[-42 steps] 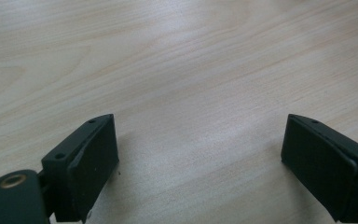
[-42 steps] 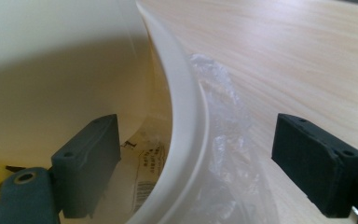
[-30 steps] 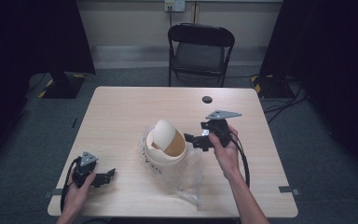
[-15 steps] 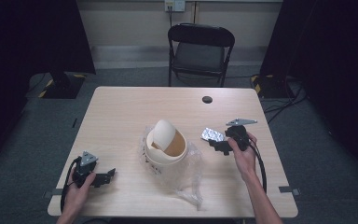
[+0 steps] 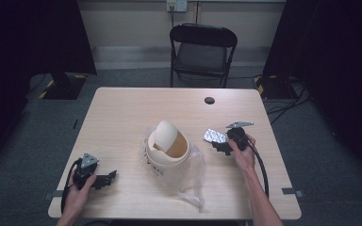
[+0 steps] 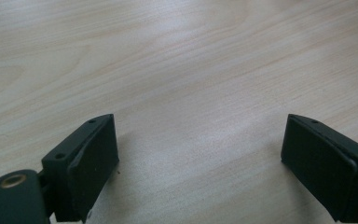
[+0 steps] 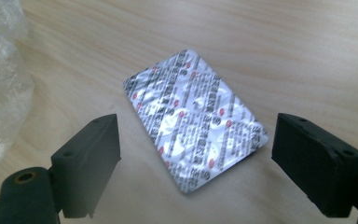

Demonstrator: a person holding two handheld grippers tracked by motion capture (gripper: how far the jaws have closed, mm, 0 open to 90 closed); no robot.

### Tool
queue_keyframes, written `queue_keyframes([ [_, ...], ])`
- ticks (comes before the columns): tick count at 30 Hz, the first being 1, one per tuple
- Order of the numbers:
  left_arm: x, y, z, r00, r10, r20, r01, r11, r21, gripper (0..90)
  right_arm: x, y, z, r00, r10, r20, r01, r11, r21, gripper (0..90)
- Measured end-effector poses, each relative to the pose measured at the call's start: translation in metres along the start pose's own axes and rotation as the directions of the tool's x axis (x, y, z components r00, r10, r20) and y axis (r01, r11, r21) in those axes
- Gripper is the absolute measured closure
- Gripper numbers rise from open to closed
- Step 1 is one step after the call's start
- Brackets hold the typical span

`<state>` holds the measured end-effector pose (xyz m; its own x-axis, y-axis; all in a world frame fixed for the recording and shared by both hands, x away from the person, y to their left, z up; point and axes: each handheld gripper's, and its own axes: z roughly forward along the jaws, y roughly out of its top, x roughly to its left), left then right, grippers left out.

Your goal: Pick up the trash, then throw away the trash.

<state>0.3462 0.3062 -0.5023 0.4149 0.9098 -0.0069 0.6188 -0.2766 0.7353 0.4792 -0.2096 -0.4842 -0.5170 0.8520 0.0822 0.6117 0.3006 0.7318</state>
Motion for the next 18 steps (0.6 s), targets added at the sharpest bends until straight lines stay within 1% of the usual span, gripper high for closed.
queue_keyframes([
  [1,0.000,0.000,0.000,1.0000,-0.001,-0.001,0.001,1.0000,0.000,10.4,-0.003,0.002,0.001,0.9999,-0.010,0.010,0.010,0.9999,-0.006,14.5],
  [2,0.000,0.000,0.000,1.0000,-0.001,-0.001,0.001,1.0000,0.000,10.4,-0.003,0.002,0.001,0.9999,-0.010,0.010,0.010,0.9999,-0.006,14.5],
  [4,0.000,0.000,0.000,1.0000,-0.001,-0.001,0.001,1.0000,0.000,10.4,-0.005,0.003,0.005,0.9999,-0.009,-0.006,0.009,1.0000,0.000,14.6],
  [5,0.000,0.000,0.000,1.0000,-0.001,-0.001,0.001,1.0000,0.000,10.4,-0.005,0.002,0.010,0.9997,-0.025,0.000,0.025,0.9995,0.020,15.2],
  [7,0.000,0.000,0.000,1.0000,-0.001,-0.001,0.001,1.0000,0.000,10.3,-0.005,0.001,0.012,0.9996,-0.028,0.003,0.028,0.9993,0.027,15.2],
  [8,0.000,0.000,0.000,1.0000,-0.001,-0.001,0.001,1.0000,0.000,10.4,-0.005,-0.001,0.014,0.9997,-0.023,-0.005,0.023,0.9994,0.026,14.7],
  [9,0.000,0.000,0.000,1.0000,0.002,0.000,-0.002,1.0000,0.001,10.4,-0.005,-0.001,0.015,0.9998,-0.021,0.001,0.021,0.9997,0.013,14.5],
  [12,0.000,0.000,0.000,1.0000,-0.001,-0.001,0.001,1.0000,0.000,10.4,-0.005,0.000,0.016,0.9998,-0.021,0.007,0.021,0.9997,0.015,16.0],
  [18,0.000,0.000,0.000,1.0000,0.000,-0.001,0.000,1.0000,0.000,10.3,-0.002,-0.002,0.016,0.9985,-0.044,0.031,0.044,0.9988,0.022,15.9],
])
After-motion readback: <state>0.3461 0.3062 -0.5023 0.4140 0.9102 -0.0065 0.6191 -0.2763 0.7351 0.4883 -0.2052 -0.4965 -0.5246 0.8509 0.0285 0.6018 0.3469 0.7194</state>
